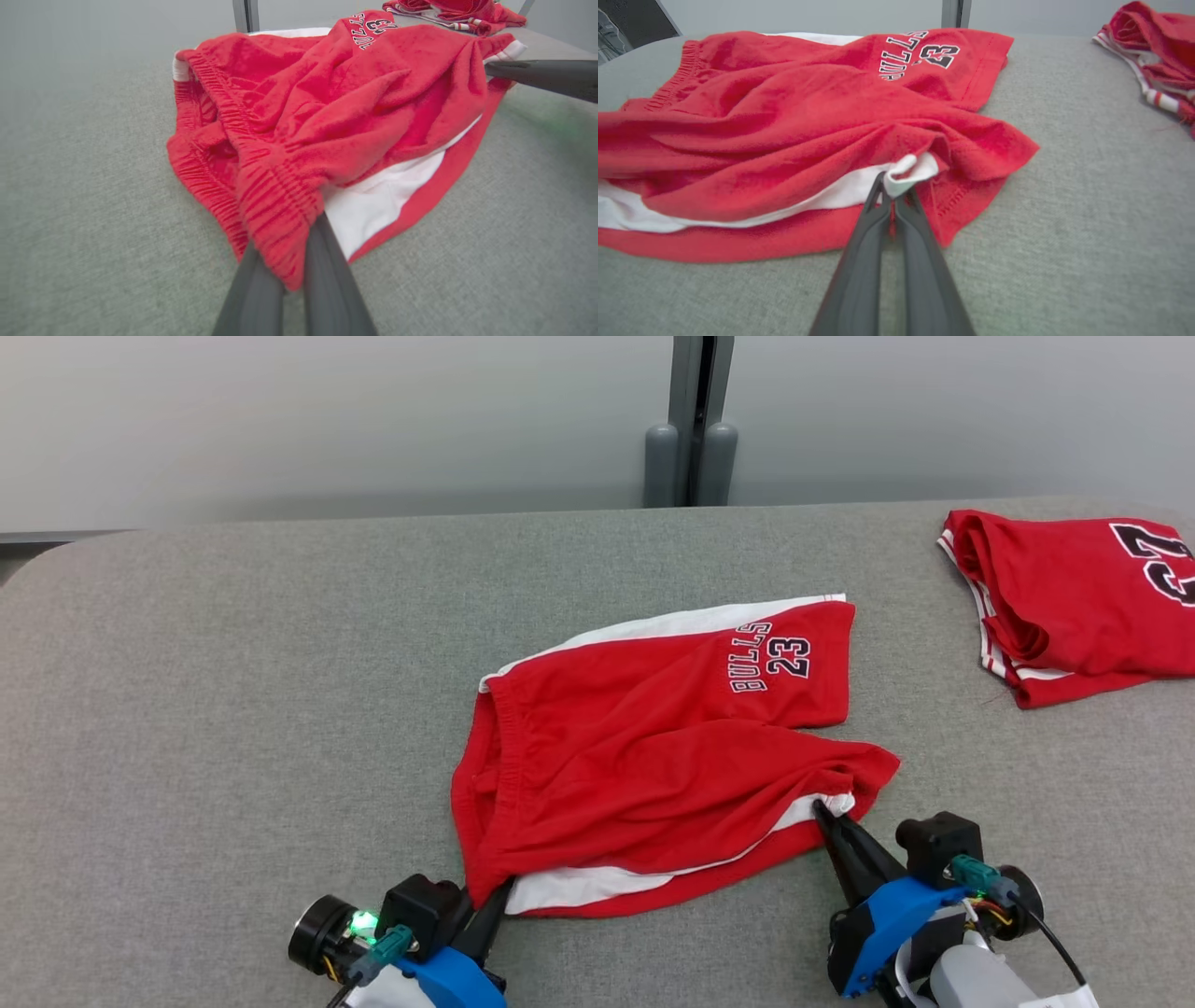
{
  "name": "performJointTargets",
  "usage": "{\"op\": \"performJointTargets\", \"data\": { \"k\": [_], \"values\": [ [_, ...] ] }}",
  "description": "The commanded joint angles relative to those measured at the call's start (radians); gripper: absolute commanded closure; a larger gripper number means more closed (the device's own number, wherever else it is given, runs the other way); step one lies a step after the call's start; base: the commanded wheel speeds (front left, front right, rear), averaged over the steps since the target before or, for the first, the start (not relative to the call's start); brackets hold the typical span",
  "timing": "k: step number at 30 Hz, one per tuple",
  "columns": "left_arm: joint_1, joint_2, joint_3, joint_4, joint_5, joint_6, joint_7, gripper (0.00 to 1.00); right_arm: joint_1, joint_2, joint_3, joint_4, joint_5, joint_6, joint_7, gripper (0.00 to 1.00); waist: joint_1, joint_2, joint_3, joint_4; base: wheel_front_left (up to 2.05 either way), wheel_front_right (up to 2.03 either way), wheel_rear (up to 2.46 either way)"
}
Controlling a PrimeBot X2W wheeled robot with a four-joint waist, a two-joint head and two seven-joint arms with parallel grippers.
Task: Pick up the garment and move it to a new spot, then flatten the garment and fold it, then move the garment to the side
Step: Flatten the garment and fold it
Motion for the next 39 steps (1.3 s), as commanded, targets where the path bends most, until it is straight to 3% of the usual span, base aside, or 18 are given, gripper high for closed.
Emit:
{"op": "performJointTargets", "data": {
  "k": [1, 12, 21, 23, 29, 34, 39],
  "values": [
    [0.013, 0.009, 0.015, -0.037, -0.002, -0.001, -0.003, 1.00, 0.031, -0.013, 0.004, -0.039, 0.007, 0.000, -0.006, 1.00, -0.0001, 0.0000, -0.008, 0.001, 0.00, 0.00, 0.00],
    [0.051, 0.030, 0.091, -0.298, -0.015, 0.007, -0.003, 1.00, 0.128, -0.081, 0.002, -0.316, 0.024, 0.000, -0.006, 1.00, -0.0001, 0.0000, -0.011, -0.013, 0.00, 0.00, 0.00],
    [-0.197, 0.052, 0.168, -0.381, -0.065, 0.001, 0.037, 1.00, -0.116, -0.112, -0.013, -0.443, 0.029, 0.000, 0.066, 1.00, -0.0001, 0.0000, 0.075, -0.034, 0.00, 0.00, 0.00],
    [-0.244, 0.055, 0.169, -0.381, -0.063, 0.001, 0.050, 1.00, -0.167, -0.117, -0.008, -0.443, 0.025, 0.000, 0.075, 1.00, -0.0001, 0.0000, 0.093, -0.036, 0.00, 0.00, 0.00],
    [-0.619, 0.084, 0.187, -0.306, -0.088, -0.003, 0.102, 1.00, -0.556, -0.116, -0.012, -0.335, 0.049, 0.000, 0.109, 1.00, -0.0001, 0.0000, 0.221, -0.050, 0.00, 0.00, 0.00],
    [-0.878, 0.085, 0.153, -0.205, -0.123, -0.001, 0.084, 1.00, -0.802, -0.107, -0.037, -0.203, 0.077, 0.000, 0.096, 1.00, -0.0001, 0.0000, 0.287, -0.052, 0.00, 0.00, 0.00],
    [-1.032, 0.078, 0.117, -0.124, -0.145, -0.001, 0.051, 1.00, -0.953, -0.099, -0.039, -0.103, 0.102, 0.000, 0.071, 1.00, -0.0001, 0.0000, 0.319, -0.053, 0.00, 0.00, 0.00]
  ]
}}
